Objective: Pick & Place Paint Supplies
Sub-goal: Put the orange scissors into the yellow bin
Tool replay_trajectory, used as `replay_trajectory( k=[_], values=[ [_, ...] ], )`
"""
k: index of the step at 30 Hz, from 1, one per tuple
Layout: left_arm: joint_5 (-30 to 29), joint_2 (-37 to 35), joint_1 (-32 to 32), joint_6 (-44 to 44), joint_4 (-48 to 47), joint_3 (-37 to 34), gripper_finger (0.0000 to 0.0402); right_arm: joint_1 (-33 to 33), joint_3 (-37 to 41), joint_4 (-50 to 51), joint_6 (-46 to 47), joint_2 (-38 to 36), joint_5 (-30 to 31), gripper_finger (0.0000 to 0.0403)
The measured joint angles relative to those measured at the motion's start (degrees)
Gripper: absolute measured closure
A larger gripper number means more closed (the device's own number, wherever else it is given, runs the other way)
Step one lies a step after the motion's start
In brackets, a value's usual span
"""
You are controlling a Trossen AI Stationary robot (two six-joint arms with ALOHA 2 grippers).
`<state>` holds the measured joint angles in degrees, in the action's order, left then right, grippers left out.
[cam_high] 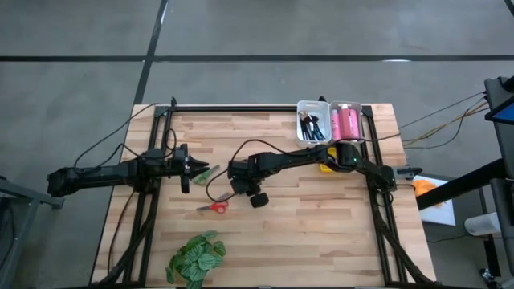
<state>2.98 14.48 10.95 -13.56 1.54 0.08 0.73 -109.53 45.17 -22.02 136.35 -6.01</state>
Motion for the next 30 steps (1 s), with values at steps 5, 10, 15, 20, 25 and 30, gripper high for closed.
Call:
replay_trajectory(
  k=[5, 10, 15, 20, 25, 30],
  values=[
    [0.0, 0.0, -0.01, 0.02, -0.02, 0.0, 0.0315, -0.13, 0.46, 0.63, -0.01, -0.15, 0.1, 0.0335],
    [0.0, 0.0, -0.01, 0.01, -0.02, 0.0, 0.0315, -0.13, 0.43, 0.76, -0.02, -0.17, 0.1, 0.0335],
    [0.0, 0.0, -0.01, 0.0, -0.01, 0.0, 0.0315, -0.2, 0.43, 0.79, -0.02, -0.17, 0.1, 0.0335],
    [0.0, 0.0, -0.01, 0.01, -0.02, 0.0, 0.0315, -0.73, 0.43, 0.76, -0.02, -0.17, 0.45, 0.0335],
    [0.0, 0.0, 0.01, 0.02, 0.0, 0.0, 0.0315, -0.94, 0.48, 0.79, -0.02, -0.15, 0.45, 0.036],
    [0.0, 0.0, -0.01, 0.0, -0.01, 0.0, 0.0315, -0.96, 0.48, 0.85, 0.35, -0.16, 0.35, 0.0387]
  ],
)
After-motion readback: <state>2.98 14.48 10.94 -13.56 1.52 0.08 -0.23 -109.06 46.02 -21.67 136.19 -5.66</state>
